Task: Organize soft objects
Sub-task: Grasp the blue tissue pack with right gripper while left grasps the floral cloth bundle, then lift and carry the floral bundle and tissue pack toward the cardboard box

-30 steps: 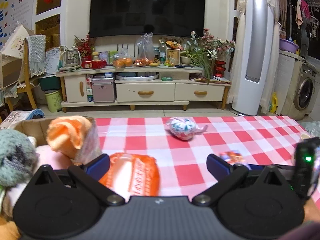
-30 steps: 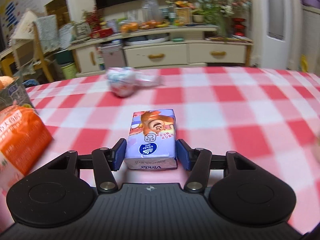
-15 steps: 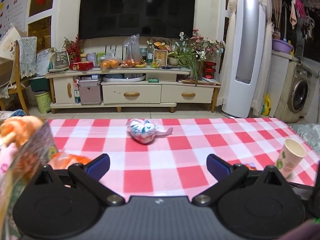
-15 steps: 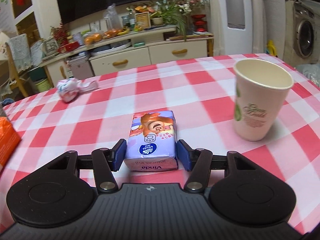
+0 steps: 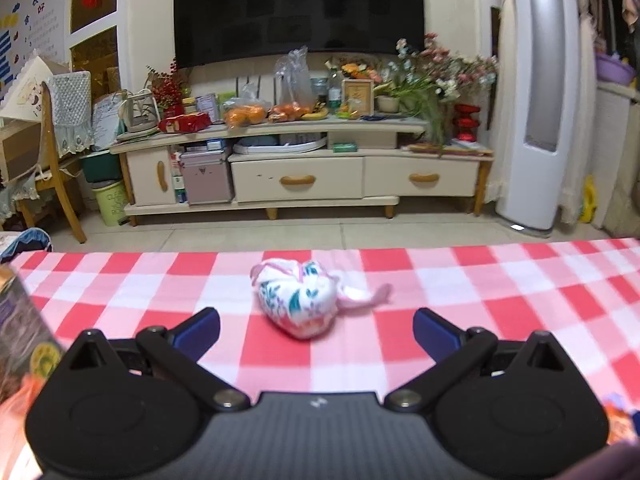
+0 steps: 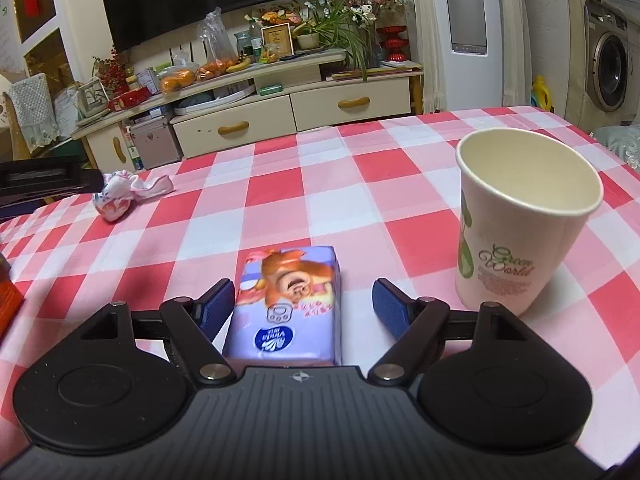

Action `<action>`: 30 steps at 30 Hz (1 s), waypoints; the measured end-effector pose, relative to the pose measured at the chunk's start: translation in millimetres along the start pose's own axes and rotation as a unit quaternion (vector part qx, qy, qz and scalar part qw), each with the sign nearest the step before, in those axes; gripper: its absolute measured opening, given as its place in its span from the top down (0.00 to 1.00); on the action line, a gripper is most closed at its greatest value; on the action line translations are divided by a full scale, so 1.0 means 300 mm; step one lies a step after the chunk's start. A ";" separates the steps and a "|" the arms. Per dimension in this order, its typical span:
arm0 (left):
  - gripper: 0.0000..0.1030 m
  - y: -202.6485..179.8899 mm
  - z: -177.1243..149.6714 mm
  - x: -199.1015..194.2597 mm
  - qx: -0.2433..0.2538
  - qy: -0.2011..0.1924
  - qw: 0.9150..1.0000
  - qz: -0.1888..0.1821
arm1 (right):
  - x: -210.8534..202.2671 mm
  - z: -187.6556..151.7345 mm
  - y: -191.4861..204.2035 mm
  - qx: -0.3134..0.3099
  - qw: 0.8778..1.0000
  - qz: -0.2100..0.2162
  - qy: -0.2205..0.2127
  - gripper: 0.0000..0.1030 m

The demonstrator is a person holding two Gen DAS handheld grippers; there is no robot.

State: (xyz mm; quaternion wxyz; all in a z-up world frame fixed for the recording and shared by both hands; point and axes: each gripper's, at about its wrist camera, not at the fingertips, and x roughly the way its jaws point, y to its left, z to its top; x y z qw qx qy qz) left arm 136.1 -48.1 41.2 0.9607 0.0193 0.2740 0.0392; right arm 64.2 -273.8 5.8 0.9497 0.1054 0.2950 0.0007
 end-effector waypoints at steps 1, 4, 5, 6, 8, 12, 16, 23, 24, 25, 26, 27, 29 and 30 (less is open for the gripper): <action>0.01 -0.005 0.006 0.028 0.002 0.003 1.000 0.006 | 0.001 0.002 -0.001 0.001 1.000 0.001 0.000 0.06; 0.01 -0.008 0.024 0.114 0.008 0.013 0.999 0.031 | 0.003 0.006 -0.005 -0.001 1.000 0.003 0.002 0.06; 0.01 -0.006 0.030 0.135 0.008 0.015 0.999 0.035 | 0.002 0.007 -0.004 -0.003 1.000 0.004 0.003 0.06; 0.01 -0.006 0.035 0.153 0.008 0.016 0.999 0.038 | 0.004 0.008 -0.005 -0.004 1.000 0.005 0.004 0.06; 0.01 -0.005 0.045 0.180 0.007 0.019 0.999 0.035 | 0.007 0.010 -0.008 -0.006 1.000 0.008 0.005 0.06; 0.08 -0.003 0.050 0.223 0.002 0.040 0.999 0.035 | 0.006 0.008 -0.005 -0.016 1.000 0.010 0.005 0.06; 0.21 0.003 0.034 0.241 -0.012 0.053 0.998 0.029 | 0.006 0.006 0.000 -0.030 1.000 0.009 0.006 0.08; 0.42 0.018 0.019 0.242 -0.024 0.065 0.997 0.017 | 0.001 -0.008 0.021 -0.072 0.997 -0.002 0.001 0.35; 0.42 0.019 0.017 0.236 -0.023 0.065 0.998 0.014 | 0.000 -0.011 0.025 -0.077 0.997 -0.003 0.000 0.35; 0.42 0.020 0.017 0.234 -0.023 0.065 0.998 0.011 | -0.001 -0.013 0.028 -0.080 0.997 -0.004 -0.001 0.35; 0.42 0.022 0.014 0.229 -0.025 0.065 0.998 0.007 | -0.001 -0.013 0.029 -0.081 0.997 -0.002 -0.001 0.36; 0.43 0.021 0.007 0.217 -0.026 0.065 0.998 0.004 | -0.002 -0.013 0.028 -0.080 0.997 0.000 -0.001 0.36; 0.43 0.018 -0.005 0.198 -0.023 0.064 0.998 0.000 | 0.000 -0.012 0.028 -0.080 0.997 0.002 -0.001 0.36; 0.43 0.014 -0.013 0.184 -0.021 0.064 0.998 -0.003 | 0.002 -0.012 0.028 -0.080 0.997 0.003 -0.001 0.36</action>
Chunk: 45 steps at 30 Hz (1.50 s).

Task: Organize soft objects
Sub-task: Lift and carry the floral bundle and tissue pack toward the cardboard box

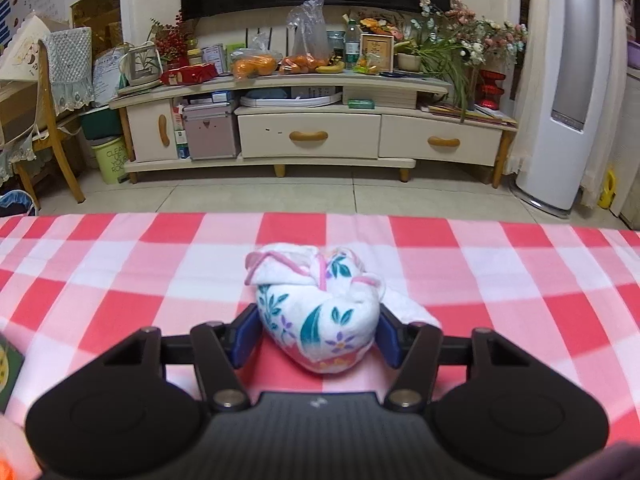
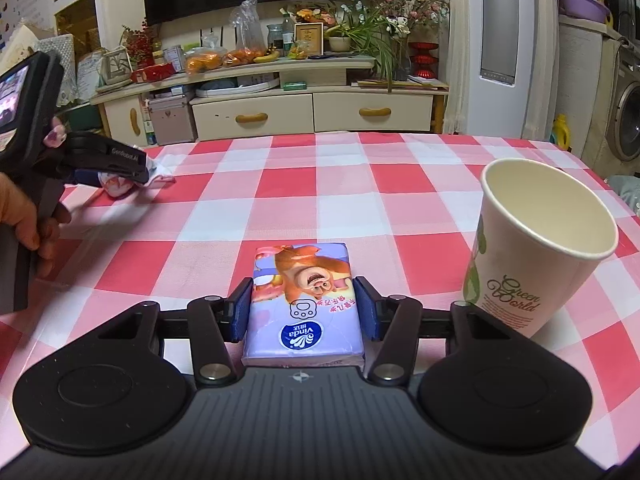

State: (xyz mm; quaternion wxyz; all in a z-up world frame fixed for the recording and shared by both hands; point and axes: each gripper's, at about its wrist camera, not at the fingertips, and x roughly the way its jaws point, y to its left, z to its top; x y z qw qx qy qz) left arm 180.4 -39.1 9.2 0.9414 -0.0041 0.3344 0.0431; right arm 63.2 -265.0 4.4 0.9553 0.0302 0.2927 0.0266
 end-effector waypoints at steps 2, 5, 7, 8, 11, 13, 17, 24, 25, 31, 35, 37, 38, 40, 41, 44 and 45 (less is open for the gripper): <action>0.43 -0.005 -0.022 -0.028 0.002 0.001 1.000 -0.010 | 0.000 -0.001 0.001 0.002 1.000 0.002 -0.001 0.36; 0.43 -0.012 -0.060 -0.076 0.015 0.001 1.000 -0.022 | -0.003 -0.005 -0.001 0.004 1.000 0.006 -0.002 0.36; 0.43 -0.019 -0.089 -0.111 0.025 0.002 0.999 -0.030 | -0.007 -0.010 -0.002 0.006 1.000 0.007 -0.003 0.36; 0.43 -0.019 -0.102 -0.128 0.027 0.003 0.999 -0.034 | -0.010 -0.013 -0.001 0.007 1.000 0.008 -0.004 0.36; 0.43 -0.004 -0.139 -0.176 0.025 0.008 0.999 -0.047 | -0.019 -0.019 0.002 0.010 1.000 0.012 -0.005 0.37; 0.43 0.002 -0.165 -0.210 0.027 0.010 0.998 -0.053 | -0.026 -0.027 0.009 0.010 1.000 0.013 -0.006 0.37; 0.43 0.012 -0.221 -0.279 0.034 0.016 0.997 -0.066 | -0.042 -0.042 0.021 0.012 1.000 0.016 -0.008 0.37; 0.43 0.052 -0.303 -0.383 0.032 0.024 0.995 -0.086 | -0.081 -0.073 0.042 0.021 1.000 0.022 -0.009 0.37; 0.43 0.057 -0.312 -0.393 0.033 0.026 0.995 -0.089 | -0.088 -0.077 0.044 0.021 0.999 0.023 -0.008 0.37; 0.43 0.082 -0.368 -0.461 0.038 0.034 0.993 -0.104 | -0.142 -0.109 0.066 0.030 0.999 0.032 0.004 0.37; 0.43 0.102 -0.407 -0.506 0.047 0.035 0.992 -0.116 | -0.182 -0.136 0.080 0.040 0.998 0.037 0.014 0.38; 0.43 0.115 -0.424 -0.524 0.046 0.035 0.991 -0.121 | -0.198 -0.147 0.085 0.047 0.998 0.040 0.019 0.38; 0.43 0.122 -0.433 -0.533 0.045 0.035 0.991 -0.125 | -0.204 -0.152 0.086 0.050 0.998 0.041 0.021 0.38; 0.43 0.138 -0.450 -0.549 0.043 0.034 0.990 -0.129 | -0.217 -0.159 0.091 0.055 0.997 0.041 0.024 0.38; 0.43 0.143 -0.456 -0.557 0.043 0.033 0.990 -0.131 | -0.223 -0.162 0.095 0.056 0.997 0.040 0.025 0.38; 0.43 0.162 -0.471 -0.579 0.039 0.034 0.989 -0.139 | -0.249 -0.168 0.115 0.052 0.998 0.038 0.023 0.38; 0.43 0.169 -0.475 -0.585 0.037 0.035 0.989 -0.142 | -0.258 -0.169 0.122 0.050 0.998 0.037 0.022 0.38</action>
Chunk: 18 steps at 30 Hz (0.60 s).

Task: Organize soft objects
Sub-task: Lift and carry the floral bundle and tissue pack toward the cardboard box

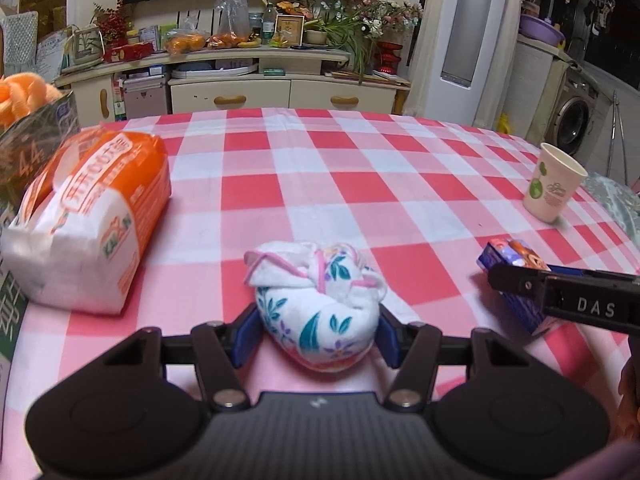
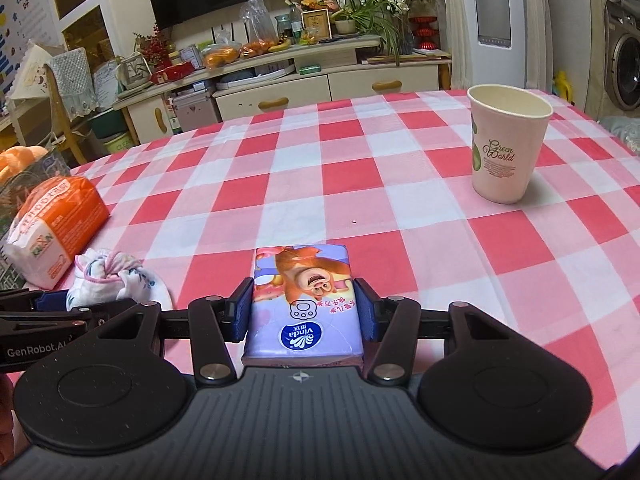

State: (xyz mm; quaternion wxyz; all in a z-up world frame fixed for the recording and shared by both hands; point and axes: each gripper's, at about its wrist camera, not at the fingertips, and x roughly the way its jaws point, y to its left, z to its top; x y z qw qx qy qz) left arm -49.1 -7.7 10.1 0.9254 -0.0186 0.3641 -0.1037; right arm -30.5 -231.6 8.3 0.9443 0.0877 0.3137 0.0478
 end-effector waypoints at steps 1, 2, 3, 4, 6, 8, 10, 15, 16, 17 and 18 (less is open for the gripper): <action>0.43 0.004 -0.005 -0.006 -0.001 0.000 1.000 -0.002 | -0.007 -0.002 0.006 -0.001 1.000 -0.001 0.000 0.38; 0.43 0.008 -0.009 -0.013 -0.003 -0.001 1.000 -0.005 | -0.015 -0.004 0.011 -0.001 1.000 -0.002 0.000 0.38; 0.43 0.012 -0.012 -0.019 -0.004 -0.002 1.000 -0.007 | -0.021 -0.005 0.017 0.000 1.000 -0.002 0.000 0.38; 0.43 0.017 -0.016 -0.026 -0.005 -0.002 1.000 -0.010 | -0.030 -0.007 0.024 -0.001 1.000 -0.003 0.000 0.38; 0.43 0.022 -0.023 -0.037 -0.005 0.001 1.000 -0.016 | -0.040 -0.010 0.036 -0.004 1.000 -0.006 0.001 0.38; 0.43 0.025 -0.025 -0.053 -0.002 -0.002 1.000 -0.021 | -0.051 -0.014 0.048 -0.003 1.000 -0.008 0.003 0.38; 0.43 0.024 -0.022 -0.071 0.002 -0.008 1.000 -0.027 | -0.061 -0.013 0.060 -0.005 1.000 -0.011 0.003 0.38; 0.43 0.033 -0.003 -0.119 0.004 -0.019 0.999 -0.037 | -0.088 -0.004 0.099 -0.014 1.000 -0.012 -0.002 0.38; 0.43 0.039 0.001 -0.127 0.003 -0.021 0.999 -0.039 | -0.096 -0.001 0.109 -0.016 1.000 -0.012 -0.004 0.38; 0.43 0.042 0.004 -0.135 0.002 -0.023 0.999 -0.039 | -0.104 0.003 0.118 -0.018 1.000 -0.011 -0.005 0.38; 0.43 0.047 0.009 -0.144 0.000 -0.024 0.999 -0.040 | -0.111 0.009 0.127 -0.020 1.000 -0.011 -0.007 0.38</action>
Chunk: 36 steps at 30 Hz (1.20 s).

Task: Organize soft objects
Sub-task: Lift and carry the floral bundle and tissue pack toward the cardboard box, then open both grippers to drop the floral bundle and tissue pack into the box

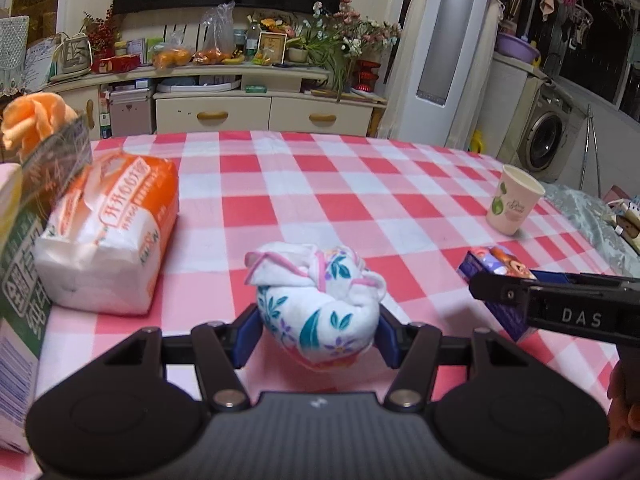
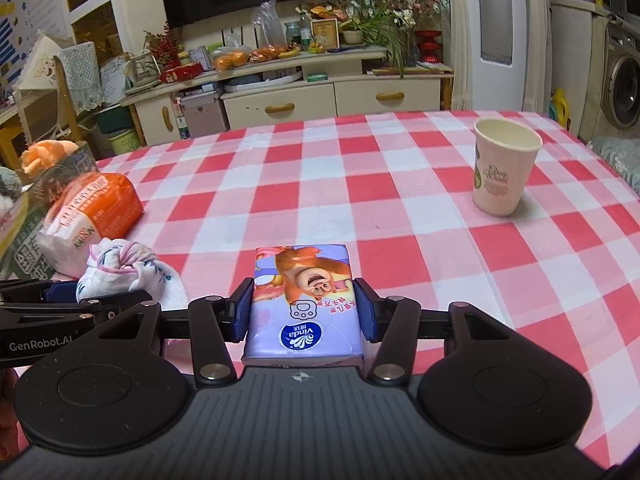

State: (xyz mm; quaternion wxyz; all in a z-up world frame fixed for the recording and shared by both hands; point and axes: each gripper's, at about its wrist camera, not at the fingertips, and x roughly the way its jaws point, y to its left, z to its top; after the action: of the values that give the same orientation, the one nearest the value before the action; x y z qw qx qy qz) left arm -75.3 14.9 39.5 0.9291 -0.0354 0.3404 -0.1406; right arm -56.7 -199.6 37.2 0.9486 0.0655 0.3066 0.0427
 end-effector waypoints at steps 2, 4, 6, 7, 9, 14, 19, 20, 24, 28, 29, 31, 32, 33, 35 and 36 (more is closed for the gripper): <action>0.43 0.009 0.011 -0.016 -0.004 -0.002 1.000 -0.003 | -0.014 0.014 0.016 -0.002 1.000 -0.001 -0.005 0.38; 0.43 0.019 0.024 -0.037 -0.008 -0.006 1.000 -0.006 | -0.028 0.028 0.029 -0.002 1.000 0.000 -0.008 0.38; 0.43 0.026 0.038 -0.057 -0.010 -0.013 1.000 -0.007 | -0.042 0.042 0.048 -0.006 1.000 0.000 -0.012 0.38; 0.43 0.030 0.044 -0.067 -0.010 -0.016 1.000 -0.009 | -0.047 0.048 0.058 -0.009 1.000 0.000 -0.013 0.38; 0.43 0.040 0.062 -0.088 -0.011 -0.020 1.000 -0.011 | -0.057 0.063 0.079 -0.013 1.000 0.000 -0.015 0.38; 0.43 0.083 0.104 -0.145 -0.015 -0.038 0.999 -0.007 | -0.083 0.104 0.142 -0.029 0.999 0.009 -0.027 0.38; 0.43 0.148 0.146 -0.204 -0.024 -0.063 0.998 0.007 | -0.111 0.153 0.225 -0.047 0.998 0.027 -0.042 0.38; 0.43 0.161 0.155 -0.215 -0.027 -0.068 0.997 0.011 | -0.114 0.164 0.242 -0.050 0.997 0.031 -0.044 0.38; 0.43 0.220 0.192 -0.270 -0.039 -0.091 0.995 0.028 | -0.123 0.207 0.314 -0.056 0.995 0.056 -0.052 0.38; 0.43 0.291 0.220 -0.326 -0.057 -0.115 0.991 0.044 | -0.119 0.246 0.403 -0.067 0.993 0.085 -0.054 0.38; 0.43 0.307 0.226 -0.336 -0.062 -0.120 0.990 0.049 | -0.114 0.256 0.426 -0.070 0.992 0.093 -0.055 0.38; 0.43 0.349 0.241 -0.359 -0.072 -0.132 0.987 0.063 | -0.104 0.276 0.478 -0.075 0.990 0.107 -0.056 0.38; 0.43 0.372 0.248 -0.368 -0.079 -0.139 0.985 0.071 | -0.096 0.286 0.505 -0.076 0.989 0.116 -0.056 0.38; 0.43 0.400 0.258 -0.379 -0.087 -0.145 0.982 0.080 | -0.086 0.296 0.531 -0.077 0.987 0.126 -0.056 0.38; 0.43 0.447 0.281 -0.393 -0.096 -0.155 0.978 0.096 | -0.061 0.315 0.589 -0.079 0.985 0.145 -0.054 0.38; 0.43 0.467 0.293 -0.395 -0.100 -0.160 0.977 0.103 | -0.048 0.324 0.618 -0.080 0.983 0.156 -0.054 0.38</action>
State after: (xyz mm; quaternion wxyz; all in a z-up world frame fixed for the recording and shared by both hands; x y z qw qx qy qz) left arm -72.2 180.2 157.9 0.9728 -0.1146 0.2014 -0.0019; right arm -18.9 -27.6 151.5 0.9477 0.0383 0.2367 0.2107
